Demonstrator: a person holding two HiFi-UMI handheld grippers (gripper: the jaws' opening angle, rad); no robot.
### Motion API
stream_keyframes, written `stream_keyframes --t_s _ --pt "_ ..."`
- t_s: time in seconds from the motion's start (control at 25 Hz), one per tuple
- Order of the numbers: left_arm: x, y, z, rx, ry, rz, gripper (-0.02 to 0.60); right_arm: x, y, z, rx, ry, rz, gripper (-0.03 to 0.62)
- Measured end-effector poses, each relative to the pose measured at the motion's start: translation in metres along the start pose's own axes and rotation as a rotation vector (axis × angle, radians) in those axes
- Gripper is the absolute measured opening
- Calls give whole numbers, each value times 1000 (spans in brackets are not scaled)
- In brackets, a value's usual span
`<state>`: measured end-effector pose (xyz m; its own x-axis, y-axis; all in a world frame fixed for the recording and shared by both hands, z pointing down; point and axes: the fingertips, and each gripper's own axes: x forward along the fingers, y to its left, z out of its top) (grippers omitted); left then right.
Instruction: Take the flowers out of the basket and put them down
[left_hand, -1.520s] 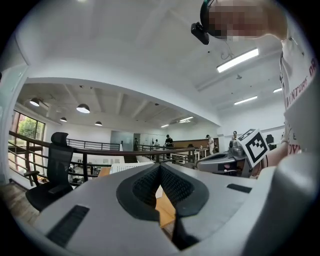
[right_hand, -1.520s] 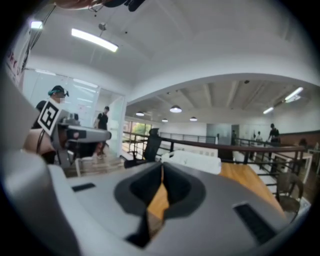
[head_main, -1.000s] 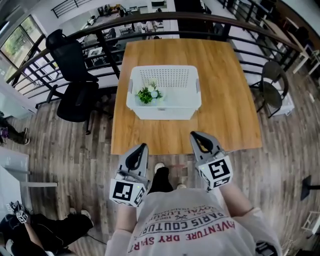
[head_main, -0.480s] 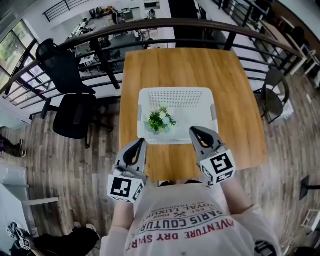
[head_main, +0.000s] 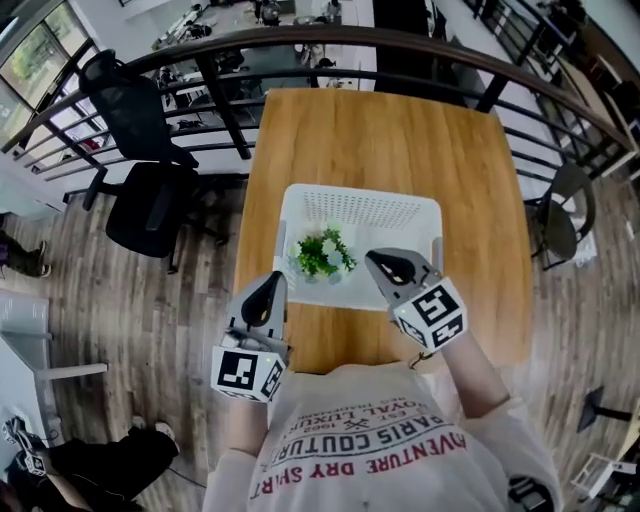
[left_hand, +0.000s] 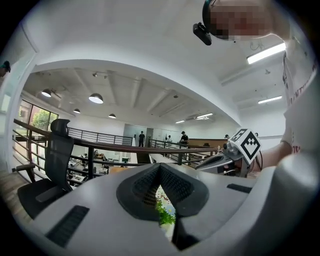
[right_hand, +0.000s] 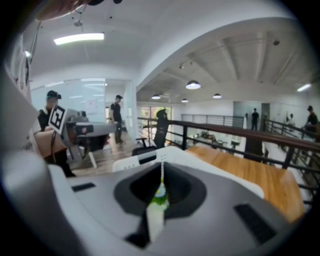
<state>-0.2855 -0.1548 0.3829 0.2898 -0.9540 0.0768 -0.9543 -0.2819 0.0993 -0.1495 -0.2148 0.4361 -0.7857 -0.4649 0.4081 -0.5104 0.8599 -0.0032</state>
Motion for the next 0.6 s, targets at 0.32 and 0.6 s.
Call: stream_keyframes --t_s 0.32,0.6 --pt "22 10 -29 -32 59 53 15 67 -3 -53 -66 214 228 307" --pt "21 24 -45 -77 94 99 15 126 6 -102 -25 385 312 427"
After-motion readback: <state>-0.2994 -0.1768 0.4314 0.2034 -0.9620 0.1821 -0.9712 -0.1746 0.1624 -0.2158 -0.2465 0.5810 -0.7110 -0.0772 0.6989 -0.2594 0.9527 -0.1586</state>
